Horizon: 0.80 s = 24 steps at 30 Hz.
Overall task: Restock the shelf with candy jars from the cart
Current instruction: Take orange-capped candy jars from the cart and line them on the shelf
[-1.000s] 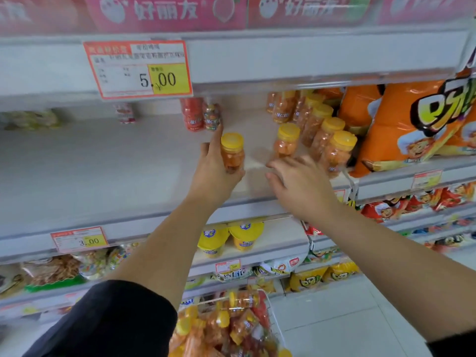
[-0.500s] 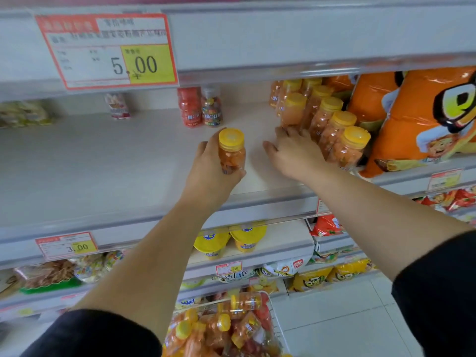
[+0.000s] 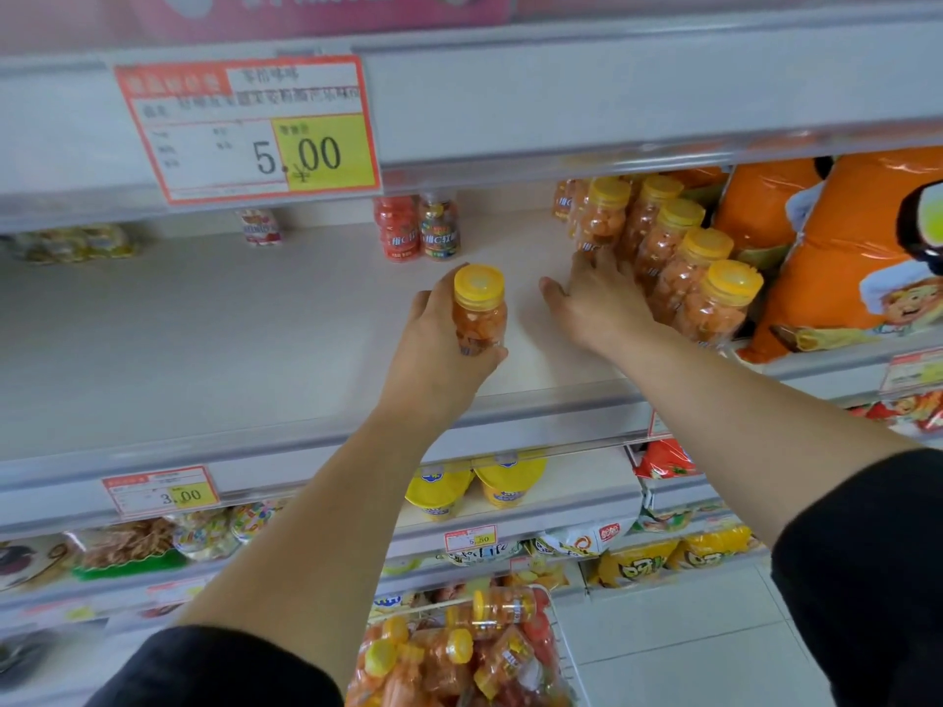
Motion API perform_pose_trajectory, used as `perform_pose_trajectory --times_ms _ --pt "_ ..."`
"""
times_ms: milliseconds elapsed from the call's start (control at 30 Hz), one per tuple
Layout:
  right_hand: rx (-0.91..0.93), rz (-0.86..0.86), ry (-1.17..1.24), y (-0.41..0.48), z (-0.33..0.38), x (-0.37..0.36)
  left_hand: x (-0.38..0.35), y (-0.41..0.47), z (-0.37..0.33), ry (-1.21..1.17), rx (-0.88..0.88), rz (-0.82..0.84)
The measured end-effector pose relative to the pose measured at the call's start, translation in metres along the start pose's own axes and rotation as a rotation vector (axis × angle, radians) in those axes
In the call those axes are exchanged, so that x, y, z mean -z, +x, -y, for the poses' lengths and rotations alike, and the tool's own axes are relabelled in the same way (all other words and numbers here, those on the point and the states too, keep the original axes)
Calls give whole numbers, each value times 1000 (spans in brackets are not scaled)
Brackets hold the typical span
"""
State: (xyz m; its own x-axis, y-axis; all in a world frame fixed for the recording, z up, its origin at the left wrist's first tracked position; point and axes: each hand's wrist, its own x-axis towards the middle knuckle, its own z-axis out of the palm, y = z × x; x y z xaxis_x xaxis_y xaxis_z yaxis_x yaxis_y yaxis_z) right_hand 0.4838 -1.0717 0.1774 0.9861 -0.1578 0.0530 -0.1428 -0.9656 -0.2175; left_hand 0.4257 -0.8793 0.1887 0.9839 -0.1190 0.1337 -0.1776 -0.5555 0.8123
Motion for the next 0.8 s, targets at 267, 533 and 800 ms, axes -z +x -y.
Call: perform_pose_trajectory --times_ms 267,533,800 --pt "255 62 74 -77 -23 27 -18 19 -10 122 -8 67" --pt "419 104 81 -121 -63 39 -77 60 -40 58 -34 152" --pt "521 -57 159 -115 -76 24 -74 69 -31 39 -30 220"
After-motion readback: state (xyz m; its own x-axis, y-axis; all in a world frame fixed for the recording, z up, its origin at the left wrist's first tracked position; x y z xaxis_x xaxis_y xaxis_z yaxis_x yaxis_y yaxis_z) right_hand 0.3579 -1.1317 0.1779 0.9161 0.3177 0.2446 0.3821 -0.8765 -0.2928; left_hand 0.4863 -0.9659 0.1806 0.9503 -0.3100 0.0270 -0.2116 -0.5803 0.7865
